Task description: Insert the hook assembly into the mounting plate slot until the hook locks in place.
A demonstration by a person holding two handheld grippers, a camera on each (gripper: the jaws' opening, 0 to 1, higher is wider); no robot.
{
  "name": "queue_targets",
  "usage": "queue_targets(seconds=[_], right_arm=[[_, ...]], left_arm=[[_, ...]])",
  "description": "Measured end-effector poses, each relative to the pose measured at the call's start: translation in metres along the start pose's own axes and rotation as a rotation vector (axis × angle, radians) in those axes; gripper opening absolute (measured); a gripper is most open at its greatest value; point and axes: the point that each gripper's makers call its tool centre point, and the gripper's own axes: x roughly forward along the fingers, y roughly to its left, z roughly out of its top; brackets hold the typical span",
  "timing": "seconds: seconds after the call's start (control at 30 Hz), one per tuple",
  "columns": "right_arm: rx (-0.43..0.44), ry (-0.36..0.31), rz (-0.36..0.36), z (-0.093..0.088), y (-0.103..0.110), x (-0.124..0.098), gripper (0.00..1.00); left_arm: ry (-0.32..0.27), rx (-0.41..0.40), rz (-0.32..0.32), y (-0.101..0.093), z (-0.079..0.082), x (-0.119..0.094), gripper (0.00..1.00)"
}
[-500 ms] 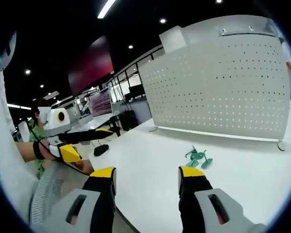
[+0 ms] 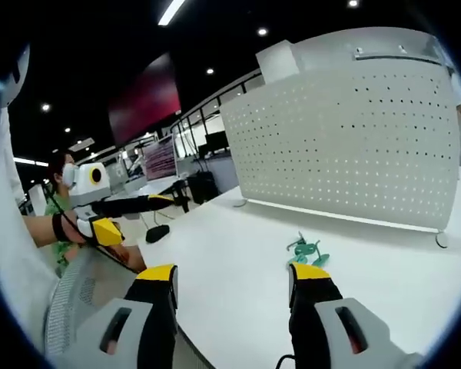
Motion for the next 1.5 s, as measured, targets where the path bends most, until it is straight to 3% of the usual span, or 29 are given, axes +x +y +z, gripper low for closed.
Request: queue_targets(seconds=[0.67, 0.87, 1.07, 1.27, 1.5], right_arm=[[-0.082, 0.043, 0.001, 0.011, -0.016, 0.012, 0.54], [-0.123, 0.099, 0.004, 0.004, -0.024, 0.014, 0.53], [-0.175, 0.166, 0.029, -0.003, -0.028, 0.027, 0.52], [-0.191, 0.185, 0.041, -0.005, -0.032, 0.042, 0.5], [-0.272, 0.273, 0.06, -0.017, -0.038, 0.054, 0.48]], left_arm=[[0.013, 0.033, 0.012, -0.001, 0.0, -0.002, 0.9], [0.013, 0.03, 0.012, 0.003, -0.002, -0.001, 0.89], [0.008, 0.02, 0.012, 0.007, -0.003, 0.001, 0.89], [0.01, 0.012, -0.004, 0.007, -0.004, 0.005, 0.89], [-0.01, -0.007, -0.007, 0.012, -0.001, 0.008, 0.87]])
